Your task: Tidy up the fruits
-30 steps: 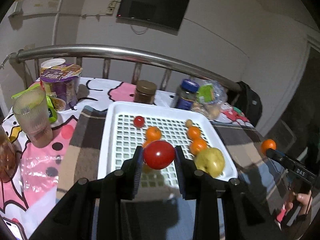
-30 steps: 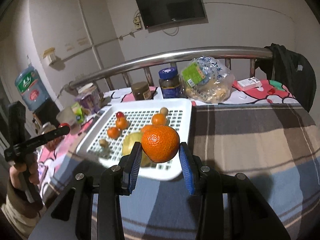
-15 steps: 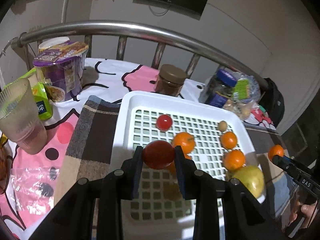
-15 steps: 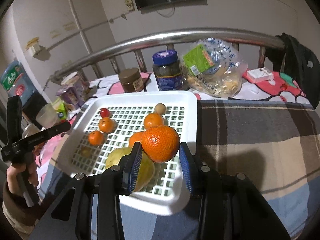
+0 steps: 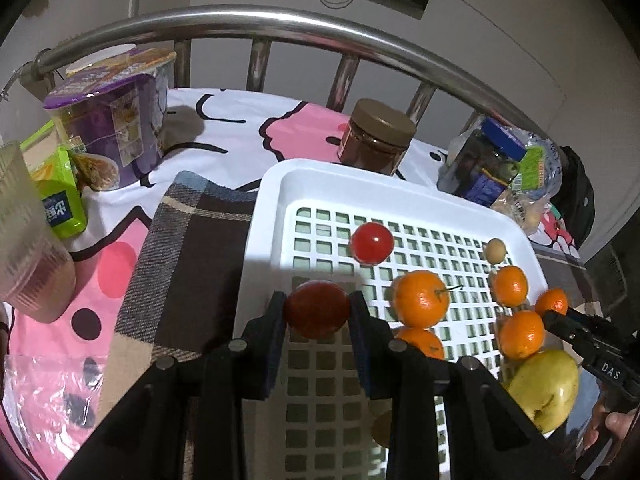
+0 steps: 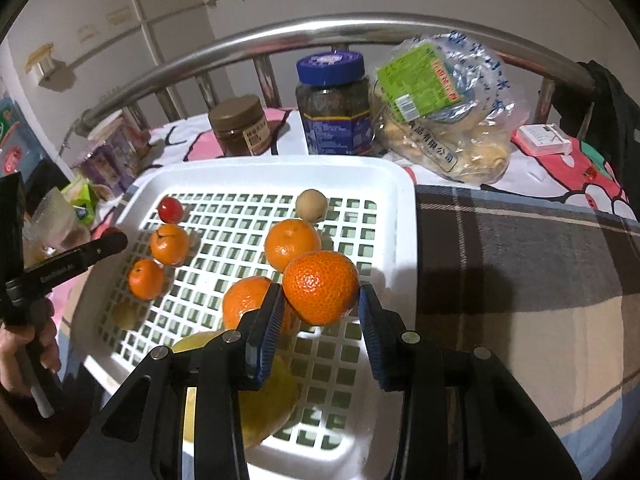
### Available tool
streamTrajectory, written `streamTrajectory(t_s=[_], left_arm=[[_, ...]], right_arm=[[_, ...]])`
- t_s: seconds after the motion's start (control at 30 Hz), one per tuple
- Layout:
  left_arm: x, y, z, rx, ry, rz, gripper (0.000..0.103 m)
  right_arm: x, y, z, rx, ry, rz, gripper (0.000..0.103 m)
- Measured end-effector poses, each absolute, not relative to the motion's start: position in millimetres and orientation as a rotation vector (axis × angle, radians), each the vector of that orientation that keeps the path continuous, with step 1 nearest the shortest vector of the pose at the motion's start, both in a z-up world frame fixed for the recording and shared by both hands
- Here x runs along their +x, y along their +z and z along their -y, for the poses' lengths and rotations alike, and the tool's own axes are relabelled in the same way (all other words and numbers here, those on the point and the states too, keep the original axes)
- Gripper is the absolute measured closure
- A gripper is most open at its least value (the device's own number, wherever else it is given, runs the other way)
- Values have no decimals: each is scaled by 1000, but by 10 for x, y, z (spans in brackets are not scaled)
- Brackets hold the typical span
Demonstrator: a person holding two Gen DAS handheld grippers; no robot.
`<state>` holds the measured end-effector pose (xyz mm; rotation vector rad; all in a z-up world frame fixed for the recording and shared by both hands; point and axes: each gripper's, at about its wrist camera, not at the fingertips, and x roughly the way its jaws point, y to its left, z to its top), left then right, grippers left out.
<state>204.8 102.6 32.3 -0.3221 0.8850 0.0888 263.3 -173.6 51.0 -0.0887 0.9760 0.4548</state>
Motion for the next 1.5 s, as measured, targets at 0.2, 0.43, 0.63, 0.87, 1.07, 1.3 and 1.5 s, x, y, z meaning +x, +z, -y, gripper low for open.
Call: streamTrajectory(t_s=[0.2, 0.43, 0.63, 0.87, 1.07, 1.3, 1.5], left_arm=[[2098, 299, -949, -272, 90, -884, 70], [2159, 210, -854, -248, 87, -905, 70], [2162, 226, -885, -281, 77, -904, 56], [1955, 532, -842, -308, 31, -798, 11], [1571, 915, -875, -406, -11, -686, 3], [929, 1365, -756, -428, -68, -545, 0], [350, 1558, -619, -359, -65, -459, 0]], right_arm=[[2767, 464, 1724, -85, 435, -983, 67], [2850, 373, 1758, -94, 413, -1005, 67], [2850, 345, 1737, -97, 426, -1007, 65], [2639, 664, 1831, -27, 450, -903, 23], [2195, 1185, 1932, 50, 515, -768, 14], [1497, 1619, 1981, 99, 580, -599, 1], [933, 1790, 2100, 102, 624, -510, 1]])
